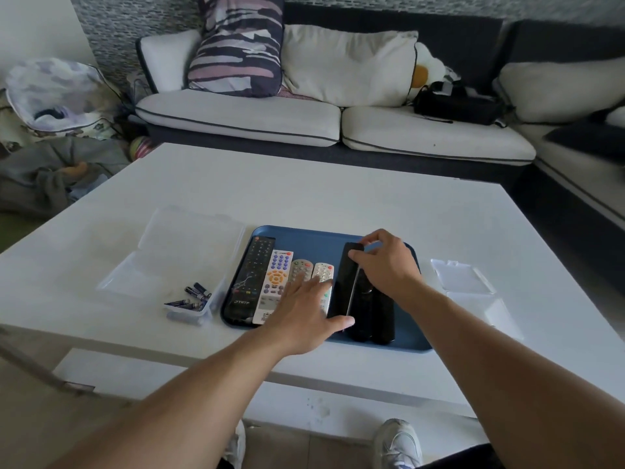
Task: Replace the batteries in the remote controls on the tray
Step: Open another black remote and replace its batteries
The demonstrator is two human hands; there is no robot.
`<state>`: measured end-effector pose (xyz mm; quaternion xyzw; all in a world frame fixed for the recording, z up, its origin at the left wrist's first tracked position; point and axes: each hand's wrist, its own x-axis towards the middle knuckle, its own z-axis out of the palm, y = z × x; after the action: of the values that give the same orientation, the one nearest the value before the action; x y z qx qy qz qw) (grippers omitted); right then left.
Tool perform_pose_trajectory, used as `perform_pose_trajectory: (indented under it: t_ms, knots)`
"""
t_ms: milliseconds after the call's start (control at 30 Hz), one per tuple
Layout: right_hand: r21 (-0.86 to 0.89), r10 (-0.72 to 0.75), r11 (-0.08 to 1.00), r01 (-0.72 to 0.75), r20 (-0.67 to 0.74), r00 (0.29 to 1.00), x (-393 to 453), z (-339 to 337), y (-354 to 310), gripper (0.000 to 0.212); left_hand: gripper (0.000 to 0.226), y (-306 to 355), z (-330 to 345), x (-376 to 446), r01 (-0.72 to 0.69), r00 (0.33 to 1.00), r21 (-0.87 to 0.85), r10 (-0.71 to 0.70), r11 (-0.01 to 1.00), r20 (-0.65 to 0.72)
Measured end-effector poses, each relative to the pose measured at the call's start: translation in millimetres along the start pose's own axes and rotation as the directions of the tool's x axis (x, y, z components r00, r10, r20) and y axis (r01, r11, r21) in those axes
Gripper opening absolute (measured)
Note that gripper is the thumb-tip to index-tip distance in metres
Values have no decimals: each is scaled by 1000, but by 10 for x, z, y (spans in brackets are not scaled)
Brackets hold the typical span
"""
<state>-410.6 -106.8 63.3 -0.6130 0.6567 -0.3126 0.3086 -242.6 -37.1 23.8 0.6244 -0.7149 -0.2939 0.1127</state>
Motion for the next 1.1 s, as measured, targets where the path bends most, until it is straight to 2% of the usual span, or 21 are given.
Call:
perform_pose_trajectory:
  t_ms: [67,133,233,300,367,433,500,567,633,667,767,1100]
  knots:
    - [15,-26,1000,28,-95,995,-87,-49,-118,18,81,109,-44,-35,-53,987,-184,23,982,-162]
    - [48,-45,997,53,-167,985,-184,-79,-233,15,61,225,-96,-70,-129,954,-294,39,947,-296]
    - [58,-107,991,117,-151,983,-336,-120,-375,25,37,296,-135,-78,-115,950,-472,-42,874,-310]
    - [70,-130,988,137,-97,987,-429,-171,-426,36,27,286,-155,-60,-87,965,-662,-103,744,-243]
    - [83,-111,989,119,-92,990,-489,-222,-415,30,23,292,-198,-65,-73,970,-842,-156,534,-184]
    - [71,-60,995,65,-72,996,-524,-273,-355,20,22,306,-254,-71,-93,966,-931,-194,354,-170]
    - [36,25,999,-25,14,1000,-550,-275,-296,29,22,306,-296,-71,-131,957,-952,-216,278,-195]
    - [123,122,982,-142,153,981,-552,-220,-234,44,21,283,-314,-61,-160,949,-964,-237,211,-209]
    - [260,171,931,-255,306,936,-567,-164,-193,48,22,261,-319,-46,-173,939,-969,-267,179,-217]
    - [331,164,901,-281,339,926,-568,-140,-176,46,24,256,-319,-42,-178,934,-967,-277,182,-224]
    - [476,142,829,-294,329,934,-552,-114,-153,35,25,263,-311,-27,-190,924,-959,-292,210,-247]
    - [486,103,832,-268,339,935,-519,-89,-152,27,29,224,-340,2,-198,910,-947,-311,254,-274]
